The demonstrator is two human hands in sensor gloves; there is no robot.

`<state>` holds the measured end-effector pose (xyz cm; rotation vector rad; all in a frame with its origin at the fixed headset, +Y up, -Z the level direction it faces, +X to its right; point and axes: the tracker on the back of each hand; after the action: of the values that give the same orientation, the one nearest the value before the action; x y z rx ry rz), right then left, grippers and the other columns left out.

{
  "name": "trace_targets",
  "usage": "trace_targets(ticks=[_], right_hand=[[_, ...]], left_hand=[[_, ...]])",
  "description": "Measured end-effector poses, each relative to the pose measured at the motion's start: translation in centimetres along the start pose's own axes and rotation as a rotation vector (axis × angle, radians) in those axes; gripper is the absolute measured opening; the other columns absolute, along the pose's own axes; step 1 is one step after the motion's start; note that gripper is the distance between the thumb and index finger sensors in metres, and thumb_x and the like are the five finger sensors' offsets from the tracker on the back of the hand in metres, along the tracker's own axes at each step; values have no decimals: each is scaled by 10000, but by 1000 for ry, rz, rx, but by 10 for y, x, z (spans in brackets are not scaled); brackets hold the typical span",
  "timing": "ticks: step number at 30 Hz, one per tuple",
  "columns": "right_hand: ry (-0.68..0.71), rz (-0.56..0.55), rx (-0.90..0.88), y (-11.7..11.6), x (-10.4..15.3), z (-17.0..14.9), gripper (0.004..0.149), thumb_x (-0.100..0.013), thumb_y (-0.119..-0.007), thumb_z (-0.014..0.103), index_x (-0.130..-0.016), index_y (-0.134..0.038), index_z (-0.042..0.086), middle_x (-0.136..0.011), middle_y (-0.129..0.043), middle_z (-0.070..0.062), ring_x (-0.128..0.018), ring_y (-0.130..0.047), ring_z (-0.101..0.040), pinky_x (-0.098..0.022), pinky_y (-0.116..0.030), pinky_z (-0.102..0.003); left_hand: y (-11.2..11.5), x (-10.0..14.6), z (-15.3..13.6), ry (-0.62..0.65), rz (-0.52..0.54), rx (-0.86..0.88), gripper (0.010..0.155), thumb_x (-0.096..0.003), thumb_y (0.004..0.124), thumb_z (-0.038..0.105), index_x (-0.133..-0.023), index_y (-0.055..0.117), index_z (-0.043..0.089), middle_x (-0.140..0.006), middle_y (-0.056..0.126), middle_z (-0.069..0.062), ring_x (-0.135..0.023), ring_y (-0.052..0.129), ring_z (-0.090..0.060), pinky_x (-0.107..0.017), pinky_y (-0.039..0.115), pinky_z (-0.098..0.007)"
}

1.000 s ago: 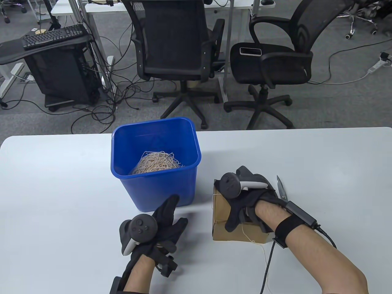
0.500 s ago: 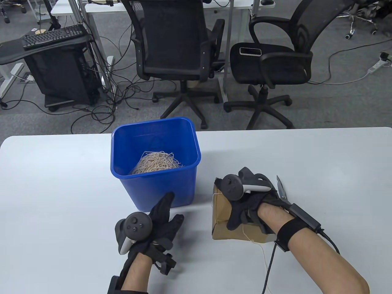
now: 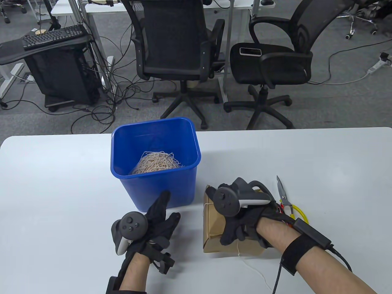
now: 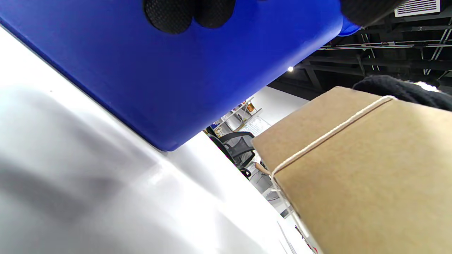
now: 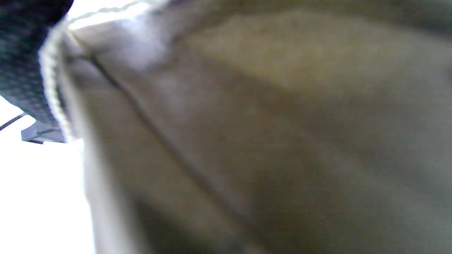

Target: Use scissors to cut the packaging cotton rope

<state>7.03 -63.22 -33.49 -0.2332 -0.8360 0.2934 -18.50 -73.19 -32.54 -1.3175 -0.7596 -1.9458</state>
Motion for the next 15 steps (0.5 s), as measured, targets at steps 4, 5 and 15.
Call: trace_targets(ticks=[4, 5, 15], right_hand=[[12, 20, -2, -17, -5, 15, 1370, -222, -991, 694, -1086, -142, 53, -1071, -296, -435, -933, -437, -654, -618, -384, -862], [14, 33, -6, -22, -6, 18, 1370, -223, -990, 697, -1086, -142, 54, -1072, -295, -434, -934, -437, -652, -619, -384, -862], [-2, 94, -16, -53, -27, 27, 1360, -249, -962, 717, -1086, -114, 60, -1079, -228, -438, -938, -374, -666, -616, -332, -861]], left_hand=[[0, 0, 1, 7, 0, 12, 776, -564, 654, 536, -1147, 259, 209, -1131, 397, -264, -1000, 515, -562, -647, 395, -760], [1, 0, 1, 9, 2, 16, 776, -564, 653, 536, -1147, 259, 210, -1131, 397, -264, -999, 515, -563, -648, 396, -758], [0, 0, 1, 3, 2, 31, 777, -564, 651, 538, -1147, 257, 209, -1130, 399, -265, -999, 516, -562, -647, 397, -759]])
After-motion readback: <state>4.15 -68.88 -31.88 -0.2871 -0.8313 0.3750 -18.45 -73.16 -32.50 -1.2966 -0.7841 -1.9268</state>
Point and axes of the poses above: the tracker on the back of each hand, its own z axis roughly to the thumb side, its own x axis roughly from the fingertips to the wrist, y = z × x
